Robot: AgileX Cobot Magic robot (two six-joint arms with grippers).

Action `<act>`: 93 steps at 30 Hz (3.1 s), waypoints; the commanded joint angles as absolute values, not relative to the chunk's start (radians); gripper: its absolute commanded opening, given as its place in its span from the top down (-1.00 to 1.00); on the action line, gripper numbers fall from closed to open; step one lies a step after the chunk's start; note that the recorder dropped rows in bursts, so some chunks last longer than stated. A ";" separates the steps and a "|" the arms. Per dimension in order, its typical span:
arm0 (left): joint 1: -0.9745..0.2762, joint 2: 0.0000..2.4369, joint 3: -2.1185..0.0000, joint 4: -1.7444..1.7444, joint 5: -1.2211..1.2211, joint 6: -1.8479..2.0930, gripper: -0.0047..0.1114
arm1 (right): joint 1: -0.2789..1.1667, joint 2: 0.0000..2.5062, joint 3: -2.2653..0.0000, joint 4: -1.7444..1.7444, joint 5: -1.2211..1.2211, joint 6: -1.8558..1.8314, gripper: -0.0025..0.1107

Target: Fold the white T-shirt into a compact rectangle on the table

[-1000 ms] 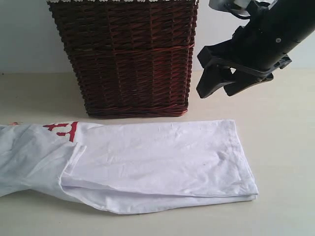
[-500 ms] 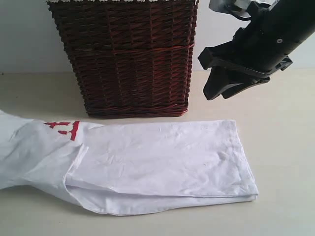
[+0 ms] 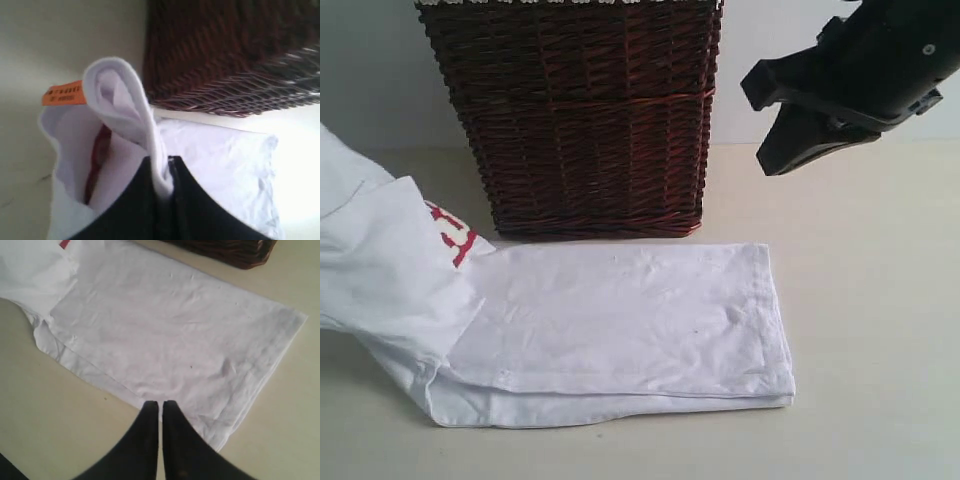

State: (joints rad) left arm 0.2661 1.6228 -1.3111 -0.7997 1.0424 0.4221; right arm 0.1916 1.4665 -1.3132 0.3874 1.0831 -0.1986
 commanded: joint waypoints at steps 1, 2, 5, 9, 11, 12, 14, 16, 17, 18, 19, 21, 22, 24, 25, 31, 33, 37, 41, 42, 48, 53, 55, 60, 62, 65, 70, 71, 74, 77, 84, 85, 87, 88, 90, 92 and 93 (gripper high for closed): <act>0.099 1.592 -1.317 -0.819 0.968 0.299 0.92 | 0.187 1.404 -1.314 0.392 1.106 -0.208 0.89; 0.051 1.592 -1.317 -0.819 0.943 0.275 0.92 | 0.187 1.391 -1.314 0.392 1.108 -0.208 0.89; -0.093 1.611 -1.317 -0.819 0.862 0.226 0.92 | 0.187 1.354 -1.314 0.392 1.111 -0.208 0.89; -0.297 1.644 -1.317 -0.819 0.707 0.145 0.92 | 0.187 1.317 -1.314 0.392 1.126 -0.208 0.89; -0.404 1.669 -1.317 -0.830 0.612 0.122 0.92 | 0.187 1.301 -1.314 0.392 1.128 -0.208 0.89; -0.455 1.685 -1.317 -0.835 0.566 0.122 0.92 | 0.187 1.292 -1.314 0.392 1.128 -0.208 0.89; -0.540 1.724 -1.317 -0.835 0.496 0.122 0.92 | 0.187 1.281 -1.314 0.392 1.128 -0.208 0.89; -0.611 1.771 -1.317 -0.839 0.436 0.122 0.92 | 0.187 1.274 -1.314 0.392 1.128 -0.208 0.89; -0.642 1.799 -1.322 -0.845 0.400 0.122 0.92 | 0.187 1.270 -1.314 0.392 1.128 -0.208 0.89; -0.674 1.831 -1.332 -0.845 0.371 0.125 0.92 | 0.187 1.271 -1.314 0.392 1.130 -0.208 0.89; -0.693 1.857 -1.348 -0.845 0.356 0.135 0.92 | 0.187 1.271 -1.314 0.392 1.130 -0.208 0.89; -0.731 1.917 -1.394 -0.845 0.363 0.182 0.88 | 0.187 1.271 -1.314 0.392 1.130 -0.208 0.89; -0.741 1.939 -1.412 -0.845 0.376 0.199 0.80 | 0.187 1.271 -1.314 0.392 1.130 -0.208 0.89; -0.758 1.984 -1.453 -0.845 0.415 0.217 0.49 | 0.187 1.271 -1.314 0.392 1.130 -0.208 0.89; -0.763 2.000 -1.467 -0.845 0.432 0.227 0.32 | 0.187 1.270 -1.314 0.392 1.130 -0.208 0.89; -0.761 1.996 -1.518 -0.797 0.464 0.230 -0.29 | 0.187 1.270 -1.304 0.392 1.122 -0.208 0.89; -0.748 1.966 -1.518 -0.755 0.487 0.227 -0.20 | 0.187 1.270 -1.286 0.392 1.099 -0.215 0.85; -0.698 1.887 -1.514 -0.600 0.575 0.127 0.05 | 0.187 1.270 -1.244 0.383 1.041 -0.215 0.70; -0.633 1.759 -1.436 -0.288 0.625 -0.094 0.37 | 0.187 1.270 -1.227 0.351 0.984 -0.213 0.52; -0.622 1.726 -1.401 -0.231 0.625 -0.121 0.45 | 0.187 1.270 -1.227 0.338 0.972 -0.200 0.49; -0.577 1.446 -1.169 -0.105 0.484 -0.144 0.92 | 0.187 1.270 -1.227 0.338 0.960 -0.197 0.47; -0.583 1.218 -0.960 -0.108 0.232 -0.144 0.92 | 0.187 1.260 -1.227 0.338 0.941 -0.197 0.48; -0.583 1.146 -0.897 -0.108 0.160 -0.137 0.92 | 0.187 1.246 -1.227 0.338 0.933 -0.197 0.48; -0.583 0.963 -0.763 -0.108 0.084 -0.130 0.92 | 0.187 1.202 -1.227 0.338 0.918 -0.199 0.48; -0.583 0.893 -0.715 -0.108 0.066 -0.106 0.92 | 0.187 1.184 -1.227 0.338 0.907 -0.199 0.48; -0.583 0.785 -0.658 -0.108 0.051 -0.083 0.92 | 0.187 1.158 -1.227 0.338 0.900 -0.200 0.48; -0.583 0.643 -0.620 -0.110 0.160 -0.090 0.92 | 0.187 1.118 -1.227 0.344 0.902 -0.194 0.48; -0.583 0.624 -0.618 -0.110 0.191 -0.090 0.92 | 0.187 1.109 -1.227 0.344 0.902 -0.194 0.48; -0.583 0.581 -0.616 -0.110 0.253 -0.090 0.92 | 0.187 1.095 -1.227 0.344 0.902 -0.194 0.48; -0.583 0.559 -0.616 -0.110 0.269 -0.090 0.92 | 0.187 1.091 -1.227 0.344 0.902 -0.190 0.48; -0.583 0.555 -0.616 -0.110 0.269 -0.085 0.92 | 0.187 1.091 -1.227 0.344 0.902 -0.190 0.48; -0.583 0.555 -0.616 -0.110 0.269 -0.085 0.92 | 0.187 1.091 -1.227 0.344 0.902 -0.190 0.48; -0.583 0.555 -0.616 -0.110 0.269 -0.085 0.92 | 0.187 1.091 -1.227 0.344 0.902 -0.190 0.48; -0.583 0.555 -0.616 -0.110 0.269 -0.085 0.92 | 0.187 1.091 -1.227 0.344 0.902 -0.190 0.48; -0.583 0.555 -0.613 -0.110 0.269 -0.085 0.92 | 0.187 1.091 -1.227 0.344 0.902 -0.190 0.48; -0.557 0.548 -0.599 -0.099 0.249 -0.041 0.92 | 0.187 1.091 -1.227 0.344 0.902 -0.190 0.48; -0.546 0.542 -0.592 -0.087 0.235 -0.032 0.92 | 0.187 1.091 -1.227 0.344 0.902 -0.190 0.48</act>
